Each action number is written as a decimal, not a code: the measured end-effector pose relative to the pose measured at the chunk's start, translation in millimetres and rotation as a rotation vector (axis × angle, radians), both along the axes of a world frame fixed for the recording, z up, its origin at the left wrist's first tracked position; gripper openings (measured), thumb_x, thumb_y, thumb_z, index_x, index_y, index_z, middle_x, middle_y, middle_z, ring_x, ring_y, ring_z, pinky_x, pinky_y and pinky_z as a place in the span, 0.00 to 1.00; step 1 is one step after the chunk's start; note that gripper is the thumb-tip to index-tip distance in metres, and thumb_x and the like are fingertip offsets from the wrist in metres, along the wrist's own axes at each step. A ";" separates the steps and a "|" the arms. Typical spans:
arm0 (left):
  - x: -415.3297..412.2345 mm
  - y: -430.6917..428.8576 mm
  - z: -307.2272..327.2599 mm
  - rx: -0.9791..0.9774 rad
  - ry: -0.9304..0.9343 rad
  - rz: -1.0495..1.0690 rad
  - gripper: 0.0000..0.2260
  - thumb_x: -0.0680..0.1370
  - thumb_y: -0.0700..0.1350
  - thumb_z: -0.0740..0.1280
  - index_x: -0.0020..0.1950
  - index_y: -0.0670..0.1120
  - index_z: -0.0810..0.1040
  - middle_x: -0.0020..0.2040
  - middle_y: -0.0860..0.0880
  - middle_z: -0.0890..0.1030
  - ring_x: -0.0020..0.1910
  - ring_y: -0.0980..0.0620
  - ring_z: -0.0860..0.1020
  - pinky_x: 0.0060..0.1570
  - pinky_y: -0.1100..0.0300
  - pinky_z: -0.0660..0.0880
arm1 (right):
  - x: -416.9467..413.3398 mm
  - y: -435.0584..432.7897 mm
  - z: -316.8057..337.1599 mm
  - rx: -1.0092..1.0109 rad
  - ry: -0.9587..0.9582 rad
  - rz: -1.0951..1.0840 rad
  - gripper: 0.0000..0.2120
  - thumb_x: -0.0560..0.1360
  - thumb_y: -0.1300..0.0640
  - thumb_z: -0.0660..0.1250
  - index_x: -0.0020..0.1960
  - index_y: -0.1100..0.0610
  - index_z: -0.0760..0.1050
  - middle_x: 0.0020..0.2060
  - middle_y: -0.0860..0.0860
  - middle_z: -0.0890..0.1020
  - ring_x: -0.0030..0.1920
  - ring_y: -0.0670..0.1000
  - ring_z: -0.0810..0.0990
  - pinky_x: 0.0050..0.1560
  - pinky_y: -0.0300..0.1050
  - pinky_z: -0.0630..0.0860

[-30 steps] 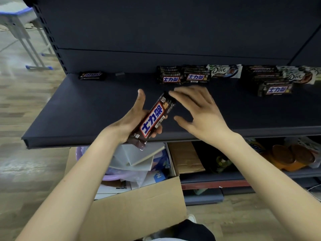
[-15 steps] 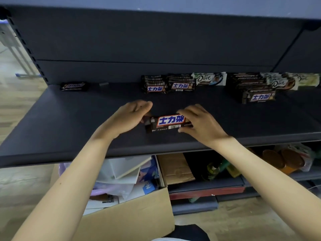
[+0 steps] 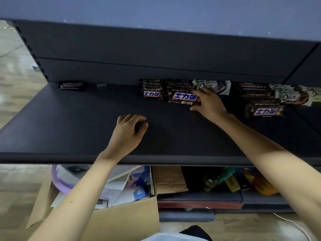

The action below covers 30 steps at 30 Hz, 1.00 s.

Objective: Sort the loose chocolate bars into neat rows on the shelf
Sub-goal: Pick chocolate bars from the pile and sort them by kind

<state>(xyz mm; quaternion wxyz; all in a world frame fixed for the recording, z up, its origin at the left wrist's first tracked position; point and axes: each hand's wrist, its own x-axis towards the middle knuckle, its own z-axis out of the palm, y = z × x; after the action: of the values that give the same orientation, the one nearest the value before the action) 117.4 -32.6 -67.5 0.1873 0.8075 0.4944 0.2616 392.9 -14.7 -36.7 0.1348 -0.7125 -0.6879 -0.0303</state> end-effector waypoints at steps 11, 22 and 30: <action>14.9 -5.1 -0.3 0.118 -0.048 0.054 0.10 0.78 0.43 0.64 0.58 0.44 0.78 0.55 0.48 0.80 0.62 0.43 0.68 0.54 0.61 0.62 | 11.2 -6.0 -4.4 0.042 0.103 0.015 0.26 0.72 0.54 0.71 0.67 0.60 0.69 0.63 0.58 0.72 0.64 0.57 0.69 0.63 0.46 0.65; 147.1 -30.7 19.1 0.127 -0.090 -0.400 0.08 0.77 0.44 0.64 0.54 0.46 0.80 0.49 0.52 0.81 0.55 0.49 0.74 0.49 0.59 0.72 | 86.0 -95.0 6.8 0.129 0.041 -0.108 0.24 0.70 0.54 0.72 0.64 0.58 0.72 0.59 0.55 0.75 0.60 0.56 0.72 0.55 0.48 0.71; 217.9 -58.0 12.5 0.073 -0.058 -0.511 0.11 0.76 0.49 0.61 0.53 0.49 0.79 0.48 0.56 0.80 0.57 0.49 0.73 0.54 0.48 0.73 | 168.6 -136.0 3.0 0.049 -0.020 -0.290 0.26 0.72 0.56 0.70 0.68 0.56 0.68 0.66 0.53 0.71 0.68 0.55 0.65 0.62 0.48 0.67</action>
<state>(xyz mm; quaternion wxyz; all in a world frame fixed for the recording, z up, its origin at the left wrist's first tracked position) 335.4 -90.6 -55.0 0.2320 0.9046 0.2590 0.2464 561.6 -150.7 -33.7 0.1397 -0.8007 -0.5779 -0.0733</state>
